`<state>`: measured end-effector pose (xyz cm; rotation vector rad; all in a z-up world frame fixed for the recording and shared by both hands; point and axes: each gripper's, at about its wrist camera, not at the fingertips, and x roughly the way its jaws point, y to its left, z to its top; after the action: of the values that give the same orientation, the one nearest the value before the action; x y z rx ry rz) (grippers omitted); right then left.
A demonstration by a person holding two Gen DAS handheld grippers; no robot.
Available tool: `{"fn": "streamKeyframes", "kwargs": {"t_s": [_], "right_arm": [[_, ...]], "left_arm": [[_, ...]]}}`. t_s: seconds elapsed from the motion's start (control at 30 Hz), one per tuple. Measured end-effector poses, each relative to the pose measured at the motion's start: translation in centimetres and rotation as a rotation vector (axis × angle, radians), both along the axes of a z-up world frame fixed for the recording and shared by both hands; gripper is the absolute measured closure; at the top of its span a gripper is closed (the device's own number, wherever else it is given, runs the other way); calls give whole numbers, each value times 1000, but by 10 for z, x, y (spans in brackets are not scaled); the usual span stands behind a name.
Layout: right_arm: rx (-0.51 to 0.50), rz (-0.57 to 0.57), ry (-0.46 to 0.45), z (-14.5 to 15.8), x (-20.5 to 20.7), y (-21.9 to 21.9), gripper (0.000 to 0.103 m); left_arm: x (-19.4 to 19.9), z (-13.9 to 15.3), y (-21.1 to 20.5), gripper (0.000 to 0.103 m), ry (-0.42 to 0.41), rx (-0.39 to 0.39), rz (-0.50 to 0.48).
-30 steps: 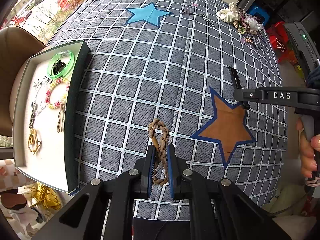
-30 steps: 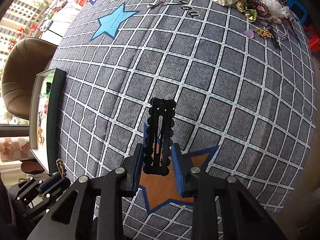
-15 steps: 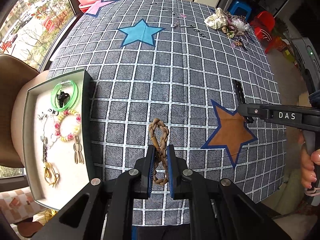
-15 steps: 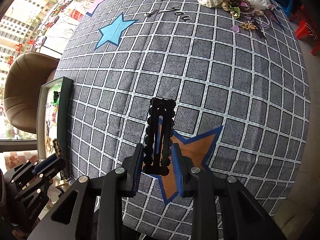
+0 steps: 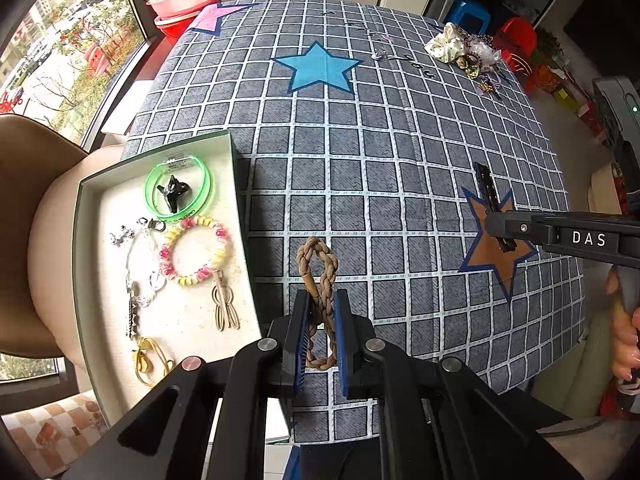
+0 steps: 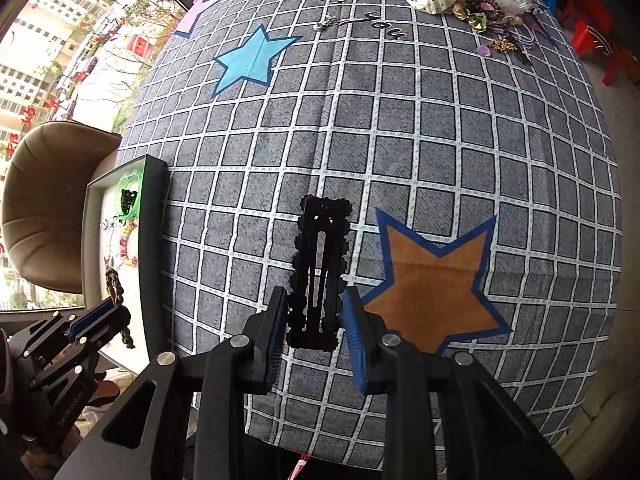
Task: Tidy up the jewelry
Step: 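Carry braided bracelet with left tool while right tool carries black clip to box, then lower and release braided bracelet with left tool while right tool releases black clip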
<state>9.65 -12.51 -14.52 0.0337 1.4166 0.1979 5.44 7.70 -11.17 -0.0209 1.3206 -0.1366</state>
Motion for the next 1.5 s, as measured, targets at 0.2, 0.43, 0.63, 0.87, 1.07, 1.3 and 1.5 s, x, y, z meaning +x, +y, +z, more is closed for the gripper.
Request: {"fn": "streamKeyframes", "kwargs": {"t_s": [0.2, 0.43, 0.63, 0.87, 1.07, 1.3, 1.5], "right_arm": [[2, 82, -2, 2, -4, 49, 73], [8, 210, 10, -1, -8, 112, 73], [17, 320, 30, -7, -15, 164, 73], [15, 438, 76, -27, -35, 214, 73], [8, 502, 125, -50, -52, 245, 73], [-19, 529, 180, -82, -56, 267, 73], [-71, 536, 194, -104, -54, 277, 73]], "left_arm": [[-15, 0, 45, 84, -4, 7, 66], [-42, -4, 100, 84, 4, 17, 176], [-69, -13, 139, 84, 26, 28, 266], [-83, -31, 167, 84, 58, 34, 331], [-84, -51, 174, 84, 89, 40, 335], [-80, -76, 178, 84, 128, 33, 338], [-73, -90, 176, 84, 132, 26, 340]]}}
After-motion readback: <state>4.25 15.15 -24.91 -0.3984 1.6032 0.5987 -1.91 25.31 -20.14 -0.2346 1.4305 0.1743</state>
